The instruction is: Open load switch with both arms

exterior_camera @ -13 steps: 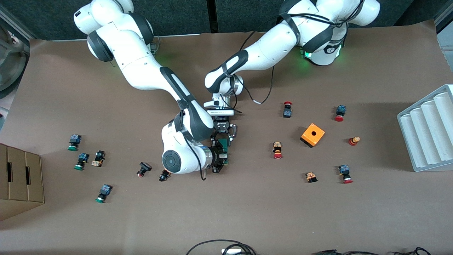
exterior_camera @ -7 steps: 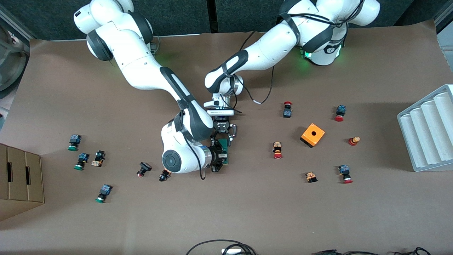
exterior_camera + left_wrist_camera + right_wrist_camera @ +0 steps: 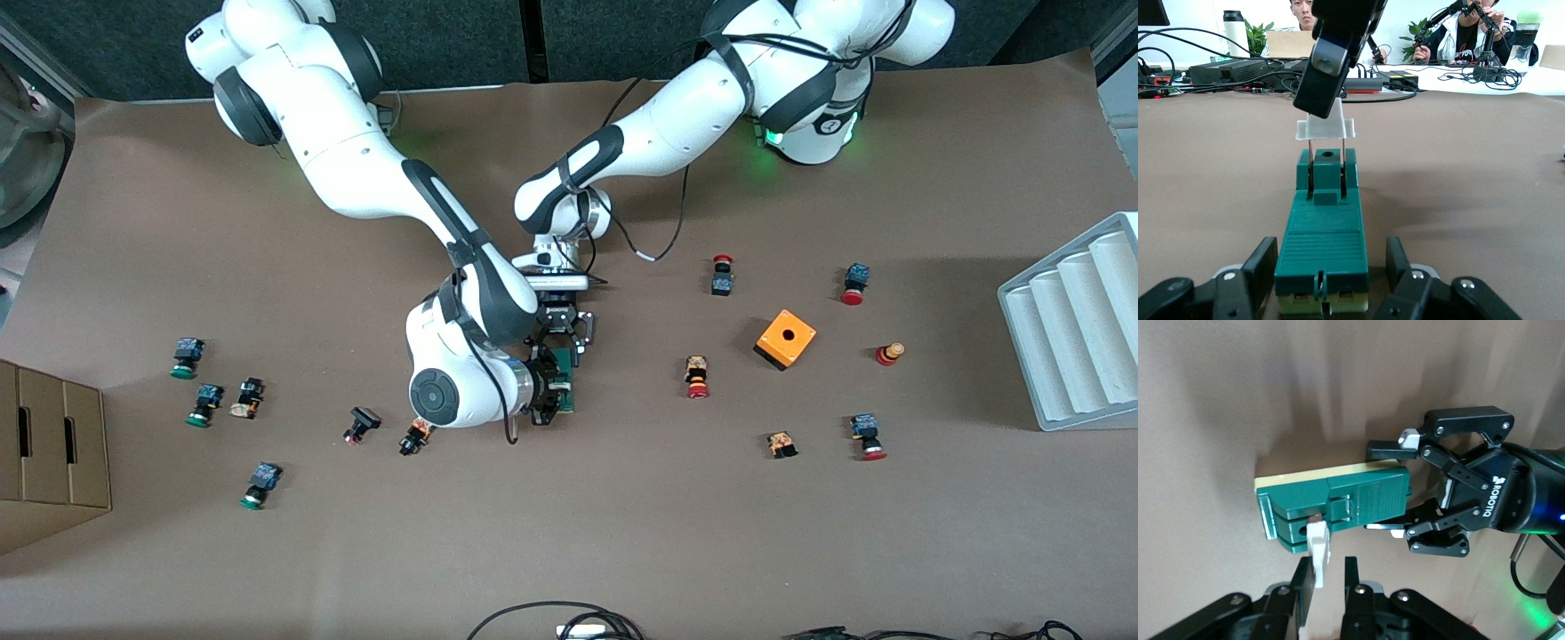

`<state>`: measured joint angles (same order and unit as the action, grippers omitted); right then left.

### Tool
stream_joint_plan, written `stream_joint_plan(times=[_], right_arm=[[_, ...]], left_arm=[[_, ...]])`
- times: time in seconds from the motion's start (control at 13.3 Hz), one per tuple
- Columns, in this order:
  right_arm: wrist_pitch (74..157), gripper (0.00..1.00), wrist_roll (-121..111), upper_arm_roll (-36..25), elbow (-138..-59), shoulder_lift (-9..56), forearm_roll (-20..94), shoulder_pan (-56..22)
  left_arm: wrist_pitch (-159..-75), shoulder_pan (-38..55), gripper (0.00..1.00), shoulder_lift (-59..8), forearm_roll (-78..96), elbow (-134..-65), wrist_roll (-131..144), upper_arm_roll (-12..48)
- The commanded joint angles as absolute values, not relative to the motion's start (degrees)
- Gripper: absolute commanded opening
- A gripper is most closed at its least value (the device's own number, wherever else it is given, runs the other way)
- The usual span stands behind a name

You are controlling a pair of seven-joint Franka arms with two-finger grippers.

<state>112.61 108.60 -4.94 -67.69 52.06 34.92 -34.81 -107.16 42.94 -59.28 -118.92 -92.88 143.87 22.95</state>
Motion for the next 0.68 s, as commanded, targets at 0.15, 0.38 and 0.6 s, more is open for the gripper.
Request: stream_joint_plan(times=[0.15,0.38,0.6], right_arm=[[111.9,0.25,108.5,-4.7,-71.4,49.7,33.8,-35.4],[112.0,0.25,108.3,-4.7,-72.0,49.2,33.5,-35.9],[112.1,0.25,108.2,-4.7,-72.8,48.9,33.4,-36.2]], left_arm=[[-107.2,43.9,0.74,-60.9,-119.6,-91.9,145.1,22.6],[-107.2,43.9,0.74,-60.9,-119.6,-91.9,145.1,22.6],[-107.2,43.9,0.74,-60.9,-119.6,-91.9,145.1,22.6]])
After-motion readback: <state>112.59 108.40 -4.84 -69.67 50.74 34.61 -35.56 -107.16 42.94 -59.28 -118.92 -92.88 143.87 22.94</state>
